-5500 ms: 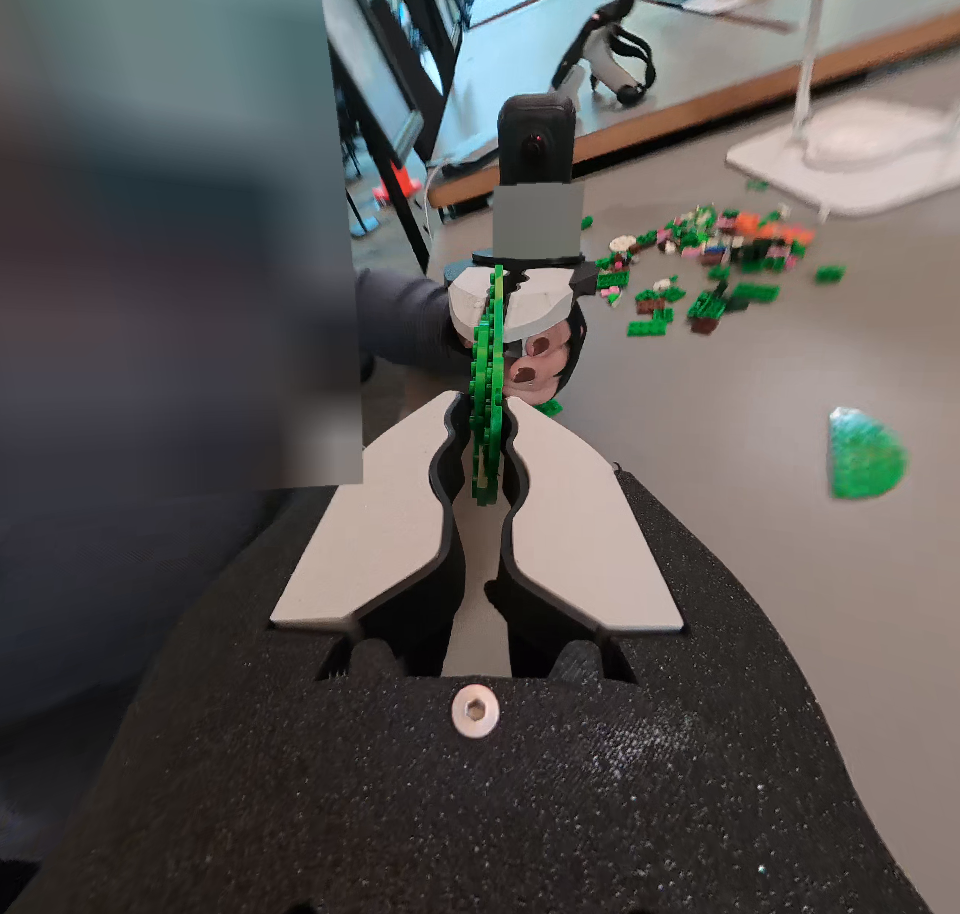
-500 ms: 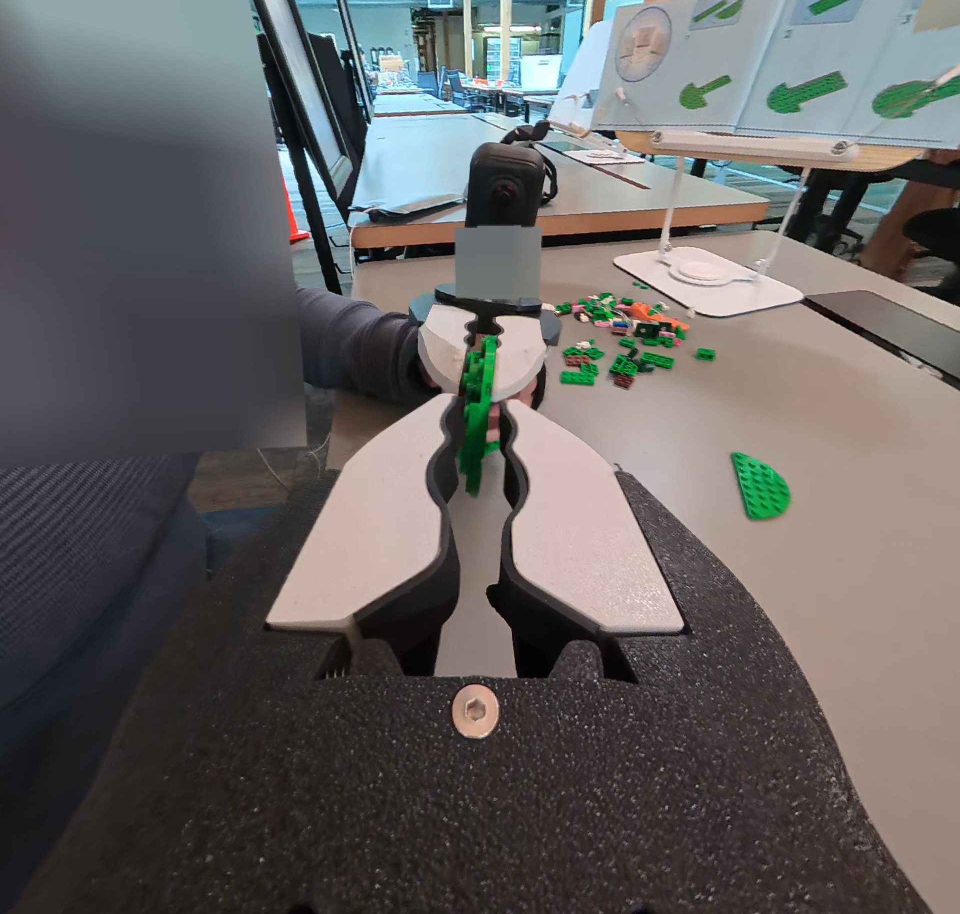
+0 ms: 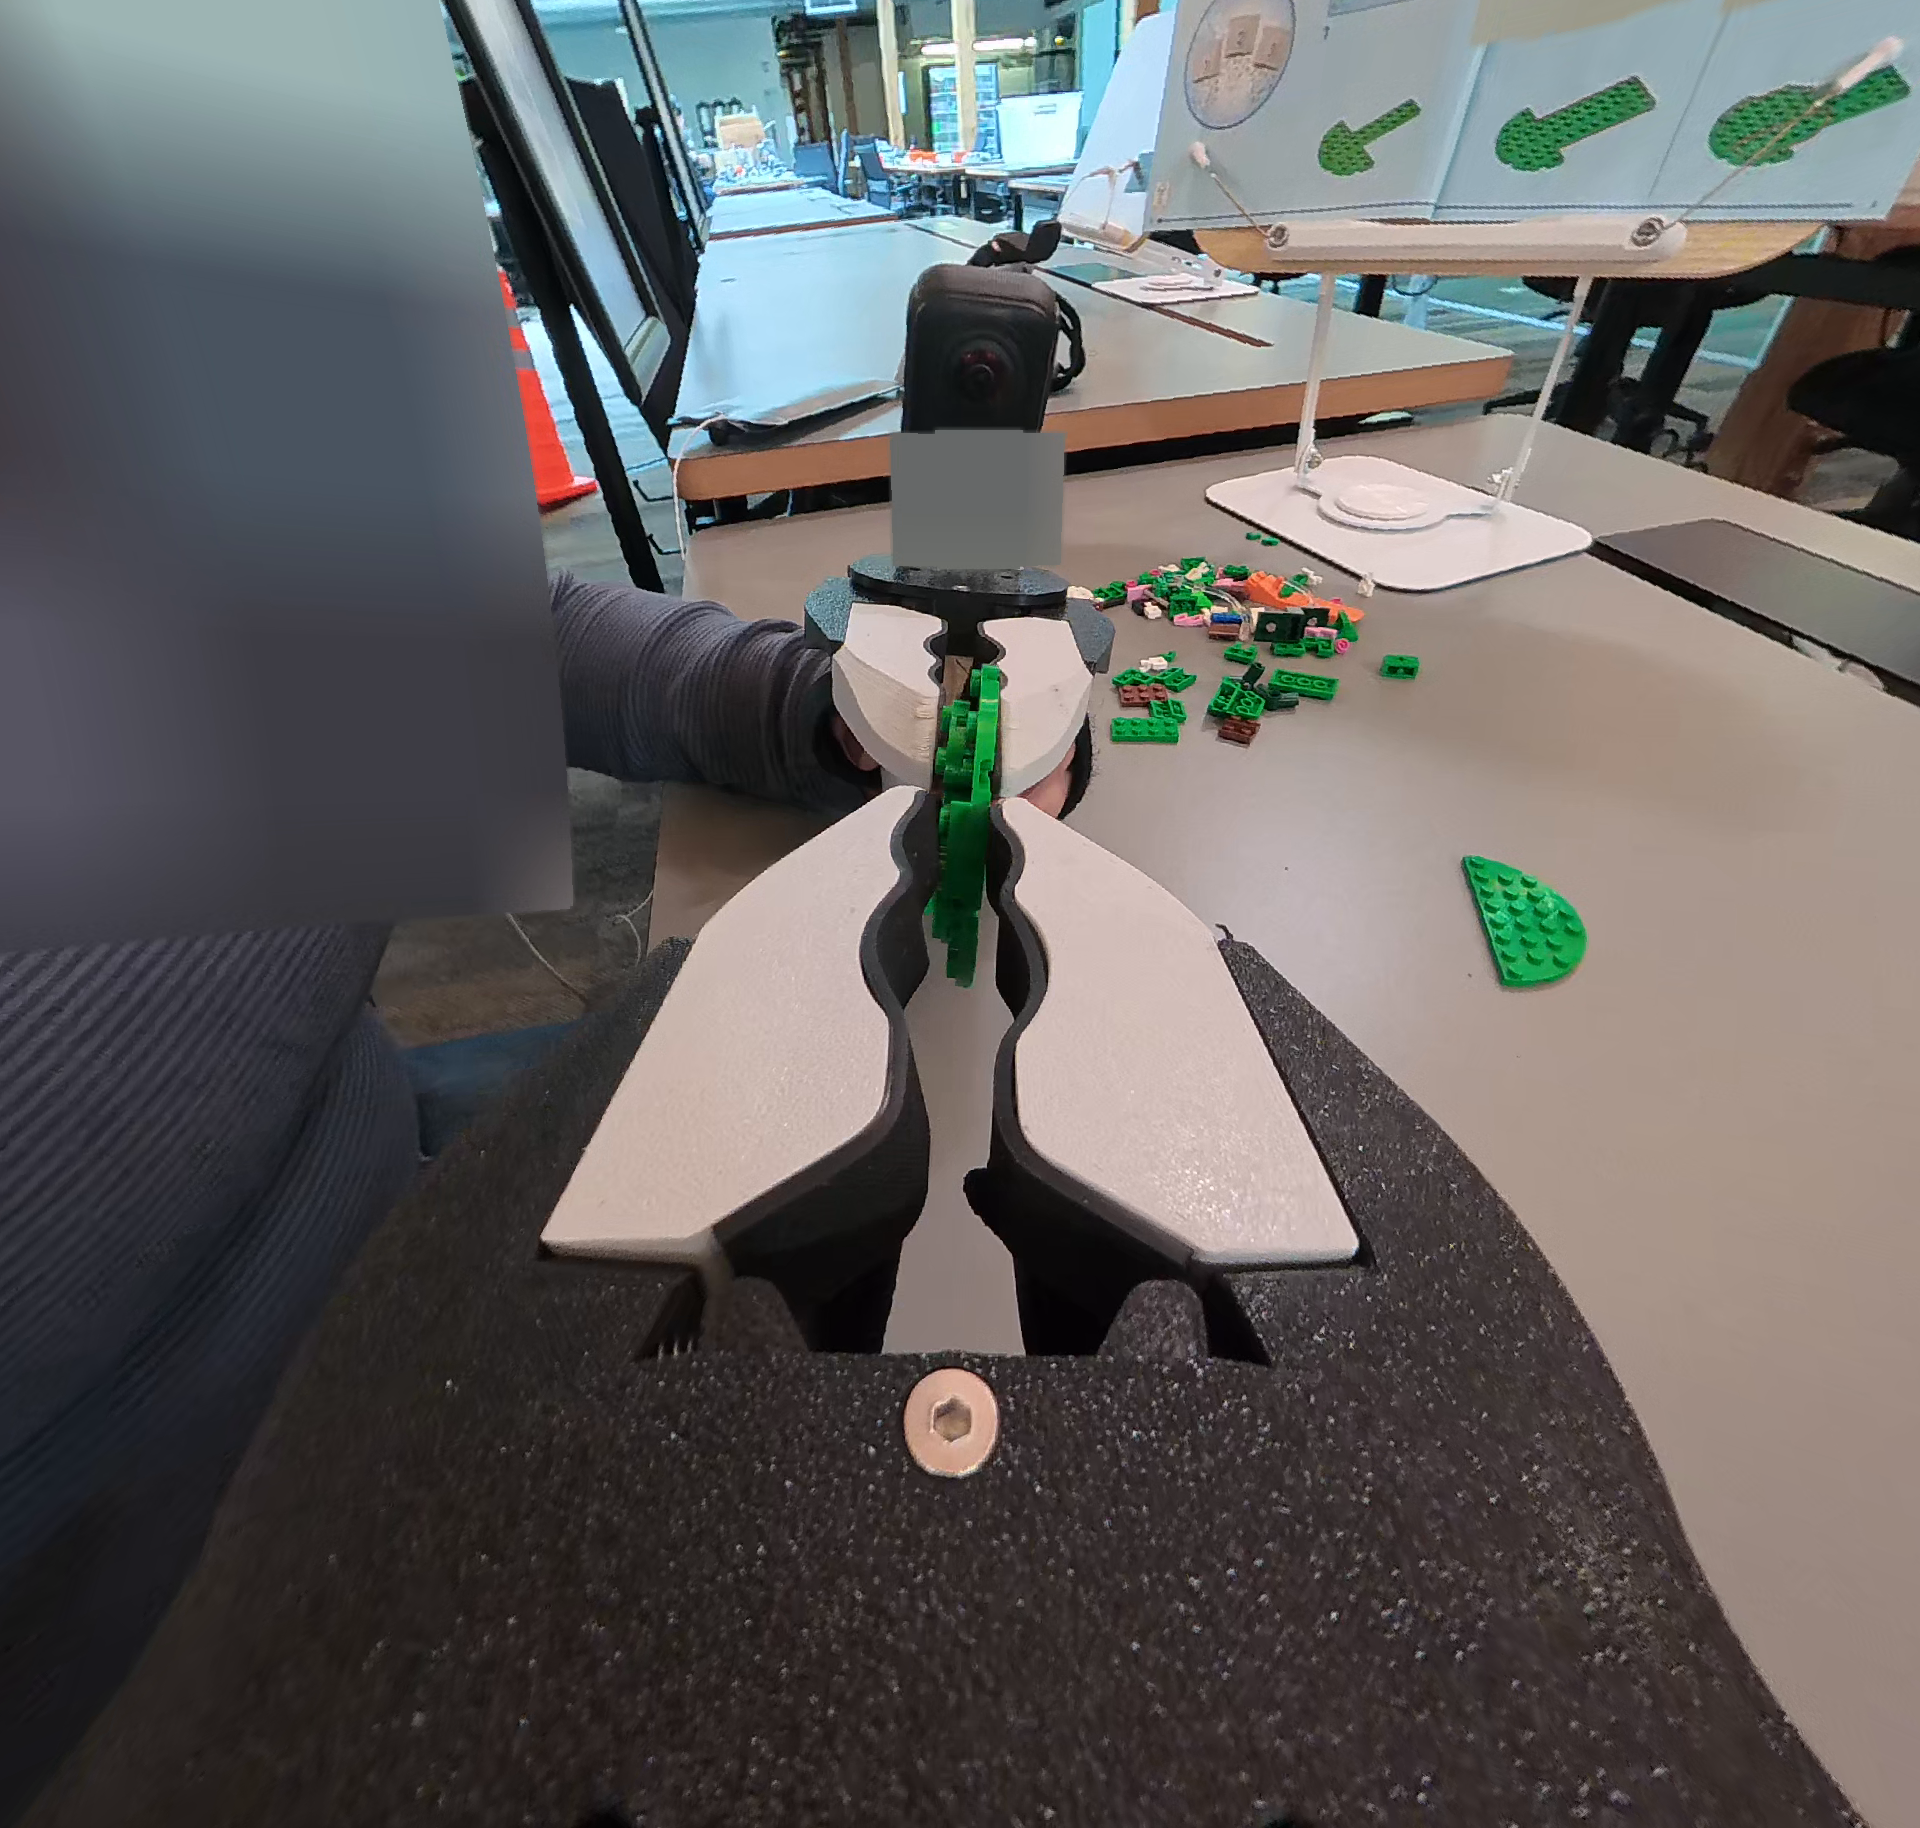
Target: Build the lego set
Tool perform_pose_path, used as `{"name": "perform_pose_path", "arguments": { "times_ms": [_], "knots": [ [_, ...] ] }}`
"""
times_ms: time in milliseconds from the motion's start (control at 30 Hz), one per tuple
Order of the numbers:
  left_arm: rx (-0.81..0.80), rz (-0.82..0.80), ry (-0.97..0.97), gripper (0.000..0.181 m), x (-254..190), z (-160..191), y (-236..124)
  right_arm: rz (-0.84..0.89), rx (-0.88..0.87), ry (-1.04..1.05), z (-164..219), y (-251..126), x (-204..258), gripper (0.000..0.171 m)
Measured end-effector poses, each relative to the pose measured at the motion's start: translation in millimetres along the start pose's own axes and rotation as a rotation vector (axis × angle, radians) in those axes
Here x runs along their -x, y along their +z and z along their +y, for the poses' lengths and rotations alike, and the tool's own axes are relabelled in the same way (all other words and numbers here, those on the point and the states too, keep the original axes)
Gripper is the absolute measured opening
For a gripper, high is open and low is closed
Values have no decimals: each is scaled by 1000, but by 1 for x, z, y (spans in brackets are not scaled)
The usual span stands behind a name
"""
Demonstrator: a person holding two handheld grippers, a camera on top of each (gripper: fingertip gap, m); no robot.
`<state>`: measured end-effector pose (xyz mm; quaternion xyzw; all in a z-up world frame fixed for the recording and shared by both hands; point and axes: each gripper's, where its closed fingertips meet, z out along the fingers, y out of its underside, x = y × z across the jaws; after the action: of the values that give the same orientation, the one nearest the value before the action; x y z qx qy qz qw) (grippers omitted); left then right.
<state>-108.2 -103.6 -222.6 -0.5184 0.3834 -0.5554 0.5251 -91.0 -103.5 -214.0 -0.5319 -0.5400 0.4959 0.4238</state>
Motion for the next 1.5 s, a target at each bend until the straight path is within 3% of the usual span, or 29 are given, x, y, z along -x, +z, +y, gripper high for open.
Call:
{"name": "perform_pose_path", "arguments": {
  "times_ms": [467, 600, 733, 1367, 1433, 1500],
  "knots": [
    [10, -4, 6, 9, 0, 0, 0, 6, -39, 37, -1, 1, -3, 9],
    [39, -7, 27, 9, 0, 5, 2, -8, -8, 19, 1, 10, 0, 27],
    [53, -10, 53, 9, -2, 7, 4, -5, 7, -3, 2, 17, 0, 11],
    [54, -52, 116, 9, 0, 4, 3, 6, -35, -26, 0, 18, -1, 9],
    [55, -63, 148, 26, -1, 4, 4, 11, -56, -27, -1, 17, -2, 9],
    [54, -70, 175, 9, -2, 4, 4, -16, -76, -20, -3, 16, 0, 9]
  ]
}}
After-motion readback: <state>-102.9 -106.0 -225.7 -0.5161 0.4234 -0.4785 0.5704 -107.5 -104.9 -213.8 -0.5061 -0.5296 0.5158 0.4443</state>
